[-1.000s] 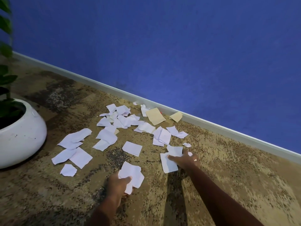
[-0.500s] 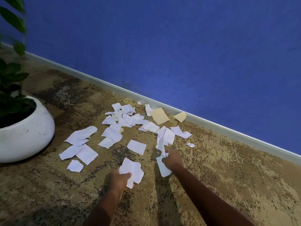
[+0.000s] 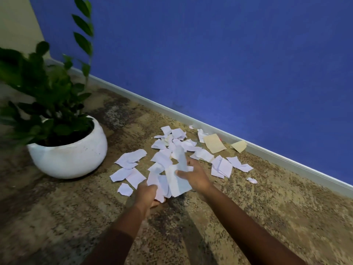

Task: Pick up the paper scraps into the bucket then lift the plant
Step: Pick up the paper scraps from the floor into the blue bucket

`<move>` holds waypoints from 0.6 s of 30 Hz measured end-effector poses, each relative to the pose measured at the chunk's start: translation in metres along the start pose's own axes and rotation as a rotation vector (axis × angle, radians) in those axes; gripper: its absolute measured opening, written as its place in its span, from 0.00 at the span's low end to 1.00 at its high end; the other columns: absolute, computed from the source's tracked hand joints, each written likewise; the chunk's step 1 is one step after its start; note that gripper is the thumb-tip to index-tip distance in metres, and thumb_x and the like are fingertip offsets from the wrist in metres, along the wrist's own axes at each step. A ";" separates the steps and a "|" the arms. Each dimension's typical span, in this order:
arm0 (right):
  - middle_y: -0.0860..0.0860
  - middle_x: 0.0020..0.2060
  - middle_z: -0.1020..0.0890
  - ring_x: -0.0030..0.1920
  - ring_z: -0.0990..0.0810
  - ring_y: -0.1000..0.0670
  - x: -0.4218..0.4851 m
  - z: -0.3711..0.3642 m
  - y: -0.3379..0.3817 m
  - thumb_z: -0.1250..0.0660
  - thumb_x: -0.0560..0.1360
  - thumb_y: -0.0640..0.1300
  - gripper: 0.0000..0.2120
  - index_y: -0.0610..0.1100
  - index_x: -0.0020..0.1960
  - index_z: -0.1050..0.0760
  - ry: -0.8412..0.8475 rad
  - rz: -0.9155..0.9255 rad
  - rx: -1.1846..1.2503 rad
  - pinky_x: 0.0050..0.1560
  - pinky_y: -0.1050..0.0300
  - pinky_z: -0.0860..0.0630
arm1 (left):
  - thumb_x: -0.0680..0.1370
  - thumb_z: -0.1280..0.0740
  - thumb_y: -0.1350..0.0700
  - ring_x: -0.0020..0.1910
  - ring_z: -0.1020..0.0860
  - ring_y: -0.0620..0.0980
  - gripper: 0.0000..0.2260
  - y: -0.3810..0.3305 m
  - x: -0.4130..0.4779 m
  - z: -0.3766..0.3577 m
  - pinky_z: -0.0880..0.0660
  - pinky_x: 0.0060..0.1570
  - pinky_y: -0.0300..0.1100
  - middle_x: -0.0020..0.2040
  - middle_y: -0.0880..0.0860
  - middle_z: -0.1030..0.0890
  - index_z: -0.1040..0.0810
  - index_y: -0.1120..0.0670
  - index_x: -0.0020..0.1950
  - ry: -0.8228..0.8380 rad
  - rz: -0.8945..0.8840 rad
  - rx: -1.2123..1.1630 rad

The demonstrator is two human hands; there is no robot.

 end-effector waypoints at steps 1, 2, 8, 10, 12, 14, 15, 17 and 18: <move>0.45 0.66 0.29 0.60 0.27 0.46 0.000 -0.007 0.005 0.30 0.73 0.43 0.27 0.43 0.69 0.36 0.034 -0.020 0.007 0.60 0.52 0.27 | 0.80 0.41 0.65 0.65 0.28 0.63 0.19 -0.006 -0.003 0.006 0.26 0.63 0.54 0.69 0.62 0.28 0.35 0.61 0.72 0.025 0.011 -0.034; 0.45 0.66 0.29 0.62 0.27 0.45 -0.001 -0.015 0.009 0.29 0.73 0.44 0.29 0.43 0.69 0.37 0.058 -0.039 0.008 0.62 0.51 0.27 | 0.80 0.41 0.66 0.66 0.29 0.63 0.19 -0.012 -0.007 0.013 0.27 0.63 0.54 0.69 0.61 0.28 0.35 0.61 0.72 0.052 0.016 -0.069; 0.43 0.66 0.27 0.64 0.26 0.43 -0.007 -0.056 0.036 0.27 0.70 0.46 0.31 0.40 0.68 0.33 0.153 -0.054 0.042 0.66 0.45 0.27 | 0.81 0.45 0.61 0.50 0.24 0.58 0.16 -0.047 -0.035 0.057 0.27 0.49 0.50 0.57 0.61 0.22 0.32 0.61 0.69 0.128 -0.067 -0.116; 0.42 0.65 0.26 0.64 0.26 0.42 -0.013 -0.071 0.049 0.26 0.70 0.47 0.31 0.39 0.68 0.33 0.202 -0.055 0.054 0.66 0.44 0.27 | 0.81 0.43 0.58 0.41 0.24 0.54 0.16 -0.059 -0.040 0.075 0.26 0.43 0.45 0.49 0.59 0.21 0.30 0.61 0.68 0.146 -0.120 -0.088; 0.43 0.65 0.26 0.64 0.26 0.42 -0.018 -0.086 0.064 0.26 0.69 0.49 0.33 0.40 0.69 0.35 0.256 -0.046 0.029 0.66 0.44 0.28 | 0.80 0.39 0.54 0.48 0.22 0.56 0.18 -0.070 -0.047 0.096 0.25 0.44 0.44 0.57 0.60 0.21 0.30 0.59 0.68 0.150 -0.161 -0.029; 0.43 0.65 0.26 0.65 0.27 0.42 -0.025 -0.101 0.080 0.27 0.69 0.51 0.34 0.42 0.70 0.36 0.298 -0.040 0.007 0.67 0.44 0.28 | 0.79 0.36 0.52 0.55 0.23 0.57 0.20 -0.076 -0.051 0.117 0.24 0.44 0.44 0.64 0.60 0.23 0.30 0.58 0.69 0.148 -0.200 0.005; 0.43 0.66 0.26 0.65 0.27 0.42 -0.029 -0.108 0.088 0.26 0.69 0.50 0.34 0.41 0.70 0.36 0.321 -0.041 0.014 0.67 0.45 0.28 | 0.78 0.35 0.52 0.55 0.23 0.57 0.21 -0.078 -0.052 0.128 0.24 0.44 0.44 0.64 0.60 0.22 0.29 0.58 0.69 0.145 -0.221 0.011; 0.43 0.67 0.28 0.66 0.28 0.42 -0.038 -0.125 0.103 0.26 0.70 0.48 0.34 0.40 0.71 0.36 0.377 -0.031 0.033 0.67 0.48 0.28 | 0.77 0.33 0.54 0.55 0.22 0.58 0.20 -0.079 -0.056 0.150 0.23 0.44 0.44 0.63 0.61 0.22 0.28 0.60 0.67 0.114 -0.260 0.011; 0.43 0.67 0.28 0.66 0.28 0.42 -0.043 -0.135 0.111 0.27 0.70 0.46 0.34 0.40 0.71 0.36 0.411 -0.007 0.027 0.65 0.49 0.28 | 0.77 0.33 0.55 0.55 0.22 0.59 0.20 -0.078 -0.059 0.162 0.23 0.46 0.45 0.62 0.62 0.22 0.27 0.61 0.67 0.091 -0.267 0.011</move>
Point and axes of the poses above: each hand's wrist, its own x-axis towards the middle knuckle, its own z-axis out of the back of the hand, y = z × x, the point moved 3 cm from there along x, towards the middle knuckle
